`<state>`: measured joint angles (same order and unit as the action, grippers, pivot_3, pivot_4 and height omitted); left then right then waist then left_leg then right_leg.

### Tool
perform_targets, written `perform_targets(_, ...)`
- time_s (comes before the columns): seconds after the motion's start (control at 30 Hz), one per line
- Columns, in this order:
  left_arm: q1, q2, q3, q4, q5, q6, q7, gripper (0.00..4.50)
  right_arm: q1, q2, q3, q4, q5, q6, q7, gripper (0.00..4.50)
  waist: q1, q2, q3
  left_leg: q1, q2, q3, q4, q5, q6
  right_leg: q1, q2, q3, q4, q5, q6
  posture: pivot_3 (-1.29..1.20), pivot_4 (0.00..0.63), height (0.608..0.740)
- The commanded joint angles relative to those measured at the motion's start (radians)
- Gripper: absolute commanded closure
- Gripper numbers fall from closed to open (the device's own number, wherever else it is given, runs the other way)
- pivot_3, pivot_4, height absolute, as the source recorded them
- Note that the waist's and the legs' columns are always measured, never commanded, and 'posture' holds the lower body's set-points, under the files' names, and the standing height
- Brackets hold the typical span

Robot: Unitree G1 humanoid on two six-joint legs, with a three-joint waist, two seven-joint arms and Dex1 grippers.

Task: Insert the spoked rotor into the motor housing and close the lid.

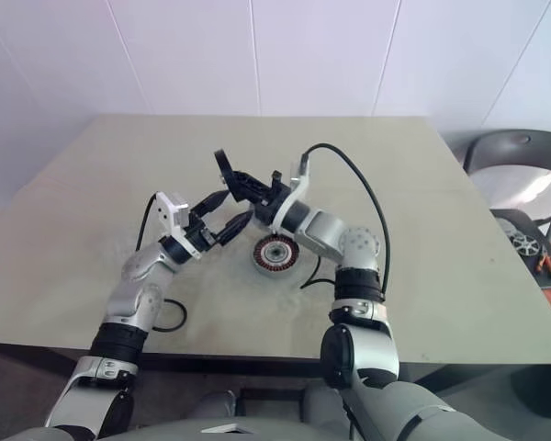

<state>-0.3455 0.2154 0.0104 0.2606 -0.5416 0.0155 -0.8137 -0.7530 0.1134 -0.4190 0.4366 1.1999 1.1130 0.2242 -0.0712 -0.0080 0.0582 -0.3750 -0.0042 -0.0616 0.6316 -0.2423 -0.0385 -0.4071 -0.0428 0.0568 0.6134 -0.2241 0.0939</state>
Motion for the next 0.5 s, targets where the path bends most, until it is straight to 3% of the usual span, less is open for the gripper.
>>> perform_targets(0.03,-0.005,-0.027,0.071,-0.065,-0.147,0.124,-0.026,0.05,-0.006,0.015,0.007,-0.016,0.014,-0.002,0.021,4.2,0.0,0.0,0.0,0.0,0.0,0.0,0.0,0.0,0.0,0.0,0.0,0.0,0.0,0.0,0.0,0.0,0.0,0.74)
perform_targets(0.23,0.003,-0.051,0.153,-0.065,-0.322,0.335,-0.057,0.05,-0.005,0.009,0.014,-0.016,0.012,0.0,0.028,4.2,-0.001,0.0,0.0,0.0,0.0,0.0,0.0,0.0,0.0,0.0,0.0,0.0,0.0,0.0,0.0,0.0,0.0,0.74)
perform_targets(0.5,0.011,-0.076,0.208,-0.071,-0.373,0.416,-0.051,0.05,-0.004,0.008,0.02,-0.014,0.003,0.0,0.034,4.2,0.0,0.0,0.0,0.0,0.0,0.0,0.0,0.0,0.0,0.0,0.0,0.0,-0.001,0.0,-0.001,0.0,0.0,0.74)
